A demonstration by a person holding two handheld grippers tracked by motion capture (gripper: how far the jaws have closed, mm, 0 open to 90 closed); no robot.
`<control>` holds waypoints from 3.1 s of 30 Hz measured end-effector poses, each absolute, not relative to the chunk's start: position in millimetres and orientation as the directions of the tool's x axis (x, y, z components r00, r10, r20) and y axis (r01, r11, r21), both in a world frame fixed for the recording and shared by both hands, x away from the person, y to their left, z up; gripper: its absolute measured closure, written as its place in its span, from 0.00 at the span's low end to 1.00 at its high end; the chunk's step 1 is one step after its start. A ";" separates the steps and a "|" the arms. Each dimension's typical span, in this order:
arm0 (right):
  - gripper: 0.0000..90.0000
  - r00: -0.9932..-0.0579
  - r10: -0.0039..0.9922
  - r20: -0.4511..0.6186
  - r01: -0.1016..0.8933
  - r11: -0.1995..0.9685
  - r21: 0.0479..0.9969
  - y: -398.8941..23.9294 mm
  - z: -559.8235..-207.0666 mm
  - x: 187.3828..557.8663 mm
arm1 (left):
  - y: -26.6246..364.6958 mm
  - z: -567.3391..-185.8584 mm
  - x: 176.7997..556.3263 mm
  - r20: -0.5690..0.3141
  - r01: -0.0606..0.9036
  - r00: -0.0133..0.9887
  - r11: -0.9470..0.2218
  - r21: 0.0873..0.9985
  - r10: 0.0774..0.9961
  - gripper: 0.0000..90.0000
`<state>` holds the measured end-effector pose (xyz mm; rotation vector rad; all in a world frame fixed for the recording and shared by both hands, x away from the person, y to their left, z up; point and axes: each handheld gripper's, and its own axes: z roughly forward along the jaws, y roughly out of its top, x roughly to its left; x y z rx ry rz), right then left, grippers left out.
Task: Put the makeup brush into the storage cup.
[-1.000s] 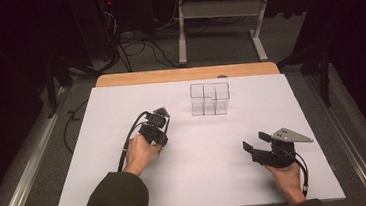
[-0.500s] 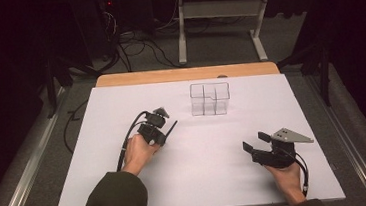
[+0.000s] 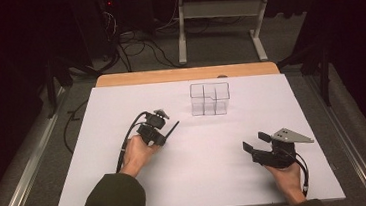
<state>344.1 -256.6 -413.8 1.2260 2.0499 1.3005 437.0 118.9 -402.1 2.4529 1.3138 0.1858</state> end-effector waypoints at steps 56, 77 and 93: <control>0.33 -0.589 0.806 0.055 0.427 0.253 0.868 -252.6 -409.5 340.1 | 100.9 -368.8 374.1 -0.146 0.593 0.768 -0.605 0.532 0.624 0.93; 0.33 -0.652 0.758 -0.018 0.366 0.335 0.868 -237.2 -404.5 335.9 | 92.4 -372.8 359.8 -0.177 0.549 0.808 -0.610 0.572 0.561 0.93; 0.36 -0.703 0.710 -0.041 0.327 0.374 0.868 -215.2 -401.4 335.7 | 85.6 -373.3 353.9 -0.172 0.524 0.827 -0.625 0.579 0.535 0.93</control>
